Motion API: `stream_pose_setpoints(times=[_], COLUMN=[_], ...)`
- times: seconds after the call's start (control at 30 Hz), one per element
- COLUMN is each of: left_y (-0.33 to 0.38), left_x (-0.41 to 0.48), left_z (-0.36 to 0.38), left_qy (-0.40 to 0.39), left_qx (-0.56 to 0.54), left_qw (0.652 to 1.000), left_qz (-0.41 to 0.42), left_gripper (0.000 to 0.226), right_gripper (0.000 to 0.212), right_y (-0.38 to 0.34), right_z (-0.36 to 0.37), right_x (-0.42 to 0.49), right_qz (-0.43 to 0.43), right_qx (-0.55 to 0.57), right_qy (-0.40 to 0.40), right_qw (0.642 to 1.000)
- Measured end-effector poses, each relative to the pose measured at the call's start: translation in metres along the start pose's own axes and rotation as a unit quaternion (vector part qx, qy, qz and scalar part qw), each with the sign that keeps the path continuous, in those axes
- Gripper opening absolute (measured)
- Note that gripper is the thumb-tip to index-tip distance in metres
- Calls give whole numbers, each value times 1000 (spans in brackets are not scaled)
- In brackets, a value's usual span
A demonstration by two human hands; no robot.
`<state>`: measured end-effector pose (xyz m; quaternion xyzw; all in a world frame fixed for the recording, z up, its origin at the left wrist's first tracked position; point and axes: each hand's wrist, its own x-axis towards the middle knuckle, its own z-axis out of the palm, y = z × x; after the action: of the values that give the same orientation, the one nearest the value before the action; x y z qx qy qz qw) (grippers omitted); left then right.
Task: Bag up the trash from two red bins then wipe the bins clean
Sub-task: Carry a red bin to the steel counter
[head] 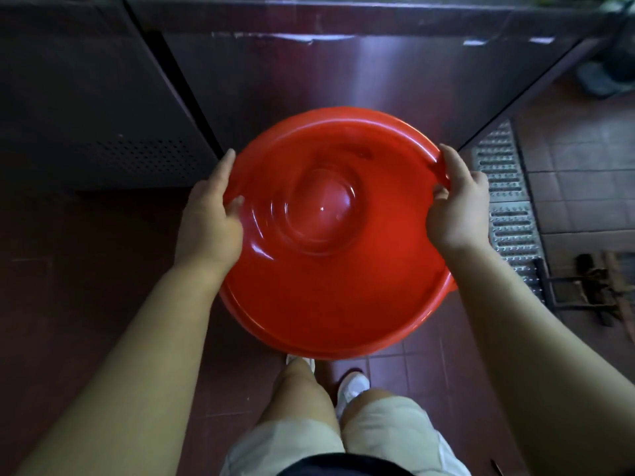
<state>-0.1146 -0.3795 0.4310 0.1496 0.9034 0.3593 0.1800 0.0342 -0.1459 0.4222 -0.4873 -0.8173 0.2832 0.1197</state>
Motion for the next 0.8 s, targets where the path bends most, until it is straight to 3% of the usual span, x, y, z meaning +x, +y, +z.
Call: stream_pose_setpoints(times=[0.27, 0.53, 0.8], left_y=[57, 128, 198], left_x=[-78, -143, -161], left_z=[-16, -31, -69], left_qy=[102, 145, 183], left_qx=[-46, -98, -137], left_qw=[993, 981, 958], left_qz=[48, 83, 172], left_gripper=[41, 28, 26], right_gripper=[48, 46, 49], right_y=[0, -5, -34], right_z=[-100, -205, -287], right_x=[-43, -77, -89], right_qz=[-37, -54, -84], right_qx=[51, 69, 110], right_qy=[76, 141, 220], right_qw=[995, 986, 965])
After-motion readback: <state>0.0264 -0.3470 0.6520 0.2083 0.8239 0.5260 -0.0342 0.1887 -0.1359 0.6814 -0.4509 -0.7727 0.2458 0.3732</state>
